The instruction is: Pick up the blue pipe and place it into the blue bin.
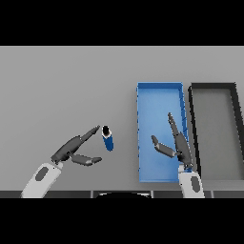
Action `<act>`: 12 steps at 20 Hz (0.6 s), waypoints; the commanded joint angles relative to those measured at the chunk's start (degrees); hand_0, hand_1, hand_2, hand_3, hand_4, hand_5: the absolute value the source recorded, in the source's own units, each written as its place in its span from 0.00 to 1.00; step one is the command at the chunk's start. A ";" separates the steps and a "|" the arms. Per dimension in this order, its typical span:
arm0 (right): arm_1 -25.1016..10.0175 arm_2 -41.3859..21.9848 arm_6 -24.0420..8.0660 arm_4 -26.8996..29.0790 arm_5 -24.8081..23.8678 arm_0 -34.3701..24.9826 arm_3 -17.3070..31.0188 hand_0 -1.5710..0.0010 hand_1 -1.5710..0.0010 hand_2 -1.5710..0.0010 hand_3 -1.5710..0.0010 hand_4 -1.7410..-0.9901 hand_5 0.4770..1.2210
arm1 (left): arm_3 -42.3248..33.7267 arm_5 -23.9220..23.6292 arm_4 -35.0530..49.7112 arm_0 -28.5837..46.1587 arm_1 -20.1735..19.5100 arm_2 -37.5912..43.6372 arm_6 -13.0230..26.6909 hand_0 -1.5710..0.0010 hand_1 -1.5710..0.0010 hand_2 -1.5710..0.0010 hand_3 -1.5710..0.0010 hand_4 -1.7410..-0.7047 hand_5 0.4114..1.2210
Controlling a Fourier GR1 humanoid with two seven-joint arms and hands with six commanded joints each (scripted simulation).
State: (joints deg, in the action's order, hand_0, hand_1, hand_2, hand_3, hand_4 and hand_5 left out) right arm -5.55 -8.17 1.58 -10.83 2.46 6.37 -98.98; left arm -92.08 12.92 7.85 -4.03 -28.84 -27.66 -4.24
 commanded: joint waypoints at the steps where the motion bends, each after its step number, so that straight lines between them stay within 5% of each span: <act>1: -0.04 -0.01 0.57 -0.40 -0.32 0.28 -0.14 1.00 1.00 1.00 1.00 0.68 0.20 | 1.52 -0.17 -0.54 -0.83 1.77 -0.75 0.43 1.00 1.00 1.00 1.00 0.52 0.07; 12: -0.33 0.71 0.10 -0.07 -0.48 0.38 -0.13 1.00 1.00 1.00 1.00 0.72 0.18 | 14.86 0.67 -2.89 -9.11 12.72 -3.01 -1.50 1.00 1.00 1.00 1.00 0.55 0.10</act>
State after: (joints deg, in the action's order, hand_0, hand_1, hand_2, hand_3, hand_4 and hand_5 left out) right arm -5.90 -7.45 1.67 -10.90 1.96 6.74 -99.11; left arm -77.24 13.56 4.95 -13.17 -16.09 -30.68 -5.58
